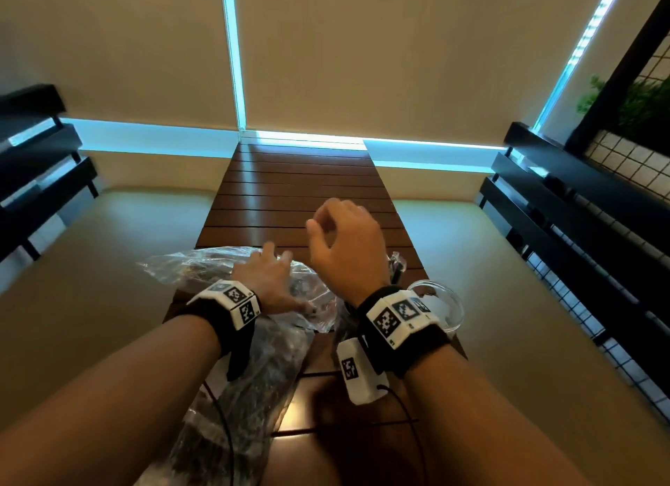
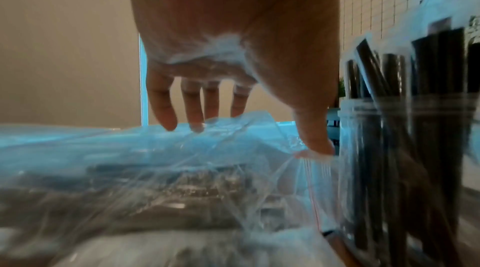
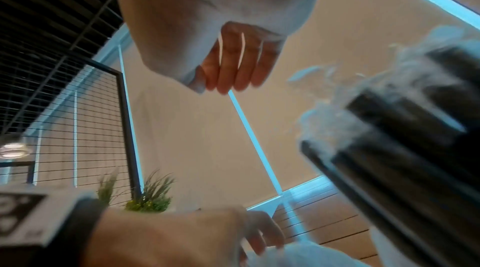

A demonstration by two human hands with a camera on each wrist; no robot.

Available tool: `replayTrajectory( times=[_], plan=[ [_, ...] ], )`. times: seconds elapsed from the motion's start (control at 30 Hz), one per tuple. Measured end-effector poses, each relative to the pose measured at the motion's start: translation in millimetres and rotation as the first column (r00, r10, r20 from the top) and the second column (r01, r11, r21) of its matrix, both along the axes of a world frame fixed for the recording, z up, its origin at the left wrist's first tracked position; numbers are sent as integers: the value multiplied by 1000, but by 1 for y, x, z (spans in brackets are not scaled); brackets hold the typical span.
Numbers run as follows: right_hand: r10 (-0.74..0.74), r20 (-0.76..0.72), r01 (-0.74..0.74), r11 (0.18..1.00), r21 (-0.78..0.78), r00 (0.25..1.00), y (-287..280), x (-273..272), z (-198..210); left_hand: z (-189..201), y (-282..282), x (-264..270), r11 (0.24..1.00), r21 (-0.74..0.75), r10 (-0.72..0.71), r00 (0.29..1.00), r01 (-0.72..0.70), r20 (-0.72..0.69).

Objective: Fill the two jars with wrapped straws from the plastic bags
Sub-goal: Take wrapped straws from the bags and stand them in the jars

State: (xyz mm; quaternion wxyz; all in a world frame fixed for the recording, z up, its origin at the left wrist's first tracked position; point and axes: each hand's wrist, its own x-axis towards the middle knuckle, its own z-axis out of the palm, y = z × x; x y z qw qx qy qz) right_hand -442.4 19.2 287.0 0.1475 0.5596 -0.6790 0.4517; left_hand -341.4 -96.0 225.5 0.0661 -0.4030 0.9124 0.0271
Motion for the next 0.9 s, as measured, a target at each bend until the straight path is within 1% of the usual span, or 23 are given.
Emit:
replayTrajectory(
  times=[0.03,0.07,0.1,0.17,0.23,0.3,0.33,0.37,0.4,0.43,0.47,0.53,0.63,0.67,0.7,0.77,0.8,0.83,0.9],
  plan=[
    [46,17,-47,997,62,999,-3,5,0,-7,2,2,1000,19,-6,998,4,68],
    [70,48,-76,990,121,996,-6,9,-1,-13,5,4,1000,8,-22,996,22,90],
    [78,79,-91,979,180,994,-9,11,-2,-16,8,6,999,-24,-35,997,36,64],
    [48,115,-83,946,314,992,-13,12,-6,-14,5,9,997,-60,-47,996,43,-72],
    [9,94,-49,897,440,996,-15,13,-8,-6,-5,16,1000,-15,9,977,-13,-215],
    [20,28,-33,810,586,999,-16,15,-9,6,-19,24,997,48,72,943,-60,-325],
    [50,-1,-37,748,662,999,-16,18,-9,13,-24,29,994,73,100,927,-79,-362],
    [87,-21,-45,695,717,996,-18,21,-9,21,-26,33,990,97,131,913,-101,-387],
    [109,-29,-51,662,747,994,-21,25,-11,28,-28,38,987,118,147,898,-107,-414],
    [117,-28,-57,662,747,993,-25,28,-14,36,-29,42,984,140,160,883,-109,-441],
    [106,-13,-63,679,732,994,-30,32,-18,42,-30,47,981,161,172,871,-108,-461],
    [56,45,-72,732,677,997,-39,39,-27,51,-29,55,981,178,159,864,-82,-477],
    [-25,231,-104,841,531,973,-48,44,-38,60,-24,65,980,195,129,872,-40,-471],
    [-56,277,-102,846,523,959,-51,44,-43,62,-22,69,981,189,128,868,-41,-481],
    [-60,291,-120,819,561,955,-52,43,-48,63,-21,72,982,184,134,860,-48,-493],
    [13,235,-178,692,699,972,-55,45,-55,62,-19,76,978,193,168,839,-78,-518],
    [53,205,-190,646,739,977,-55,49,-56,61,-17,77,977,195,180,834,-89,-522],
    [93,192,-208,627,751,977,-56,53,-58,61,-15,79,977,194,178,835,-88,-520],
    [166,127,-206,656,726,978,-58,60,-61,60,-12,82,975,213,167,843,-64,-511]
  ],
)
